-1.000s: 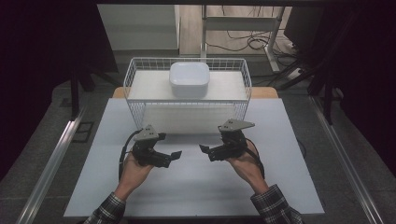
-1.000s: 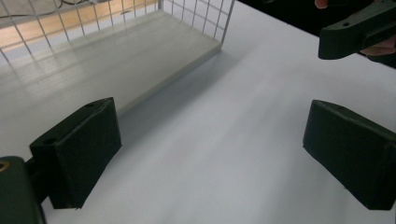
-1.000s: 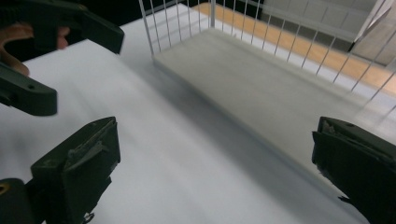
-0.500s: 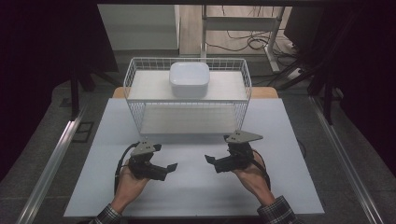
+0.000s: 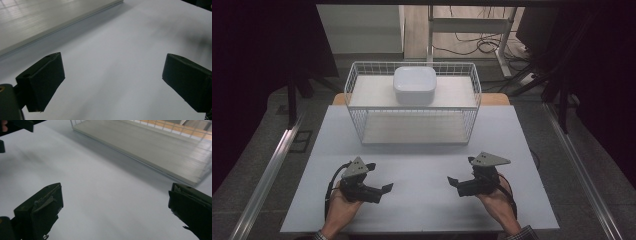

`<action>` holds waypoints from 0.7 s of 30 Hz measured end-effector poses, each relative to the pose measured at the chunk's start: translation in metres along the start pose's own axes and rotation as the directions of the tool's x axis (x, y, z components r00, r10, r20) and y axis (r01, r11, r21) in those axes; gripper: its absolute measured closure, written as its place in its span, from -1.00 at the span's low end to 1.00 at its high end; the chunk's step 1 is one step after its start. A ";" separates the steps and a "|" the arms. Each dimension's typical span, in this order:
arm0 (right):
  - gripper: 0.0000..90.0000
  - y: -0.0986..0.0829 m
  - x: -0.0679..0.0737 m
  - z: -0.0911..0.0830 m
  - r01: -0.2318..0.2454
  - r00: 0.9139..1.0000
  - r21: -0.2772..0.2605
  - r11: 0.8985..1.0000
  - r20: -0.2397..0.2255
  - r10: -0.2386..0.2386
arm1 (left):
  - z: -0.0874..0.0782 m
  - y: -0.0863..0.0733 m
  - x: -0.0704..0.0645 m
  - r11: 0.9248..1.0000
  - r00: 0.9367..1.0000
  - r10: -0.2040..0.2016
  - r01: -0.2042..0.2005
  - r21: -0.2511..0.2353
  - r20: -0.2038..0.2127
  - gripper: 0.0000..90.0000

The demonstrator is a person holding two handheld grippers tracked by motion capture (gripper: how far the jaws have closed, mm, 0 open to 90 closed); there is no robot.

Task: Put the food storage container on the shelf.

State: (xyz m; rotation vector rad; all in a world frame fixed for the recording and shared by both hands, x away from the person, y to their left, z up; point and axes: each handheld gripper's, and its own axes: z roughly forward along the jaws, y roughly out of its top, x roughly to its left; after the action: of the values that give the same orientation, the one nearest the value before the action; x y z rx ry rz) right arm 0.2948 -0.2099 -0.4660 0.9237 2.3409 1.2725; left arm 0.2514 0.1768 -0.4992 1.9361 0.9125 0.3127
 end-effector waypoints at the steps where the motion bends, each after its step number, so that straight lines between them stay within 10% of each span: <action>1: -1.00 -0.002 -0.001 -0.002 -0.002 1.000 0.000 1.000 0.007 0.002 | -0.002 -0.002 0.000 1.000 1.000 -0.003 0.003 0.001 -0.003 -0.91; 21: -1.00 -0.044 -0.014 -0.033 -0.028 0.994 0.037 0.999 0.102 0.025 | -0.036 -0.045 0.004 0.998 0.996 -0.038 0.042 0.043 -0.076 -0.91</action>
State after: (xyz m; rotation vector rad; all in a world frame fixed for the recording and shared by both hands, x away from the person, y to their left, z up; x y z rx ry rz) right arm 0.2703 -0.2572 -0.4845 1.0104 2.2888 1.1663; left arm 0.2133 0.2152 -0.5186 1.9549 1.0142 0.3467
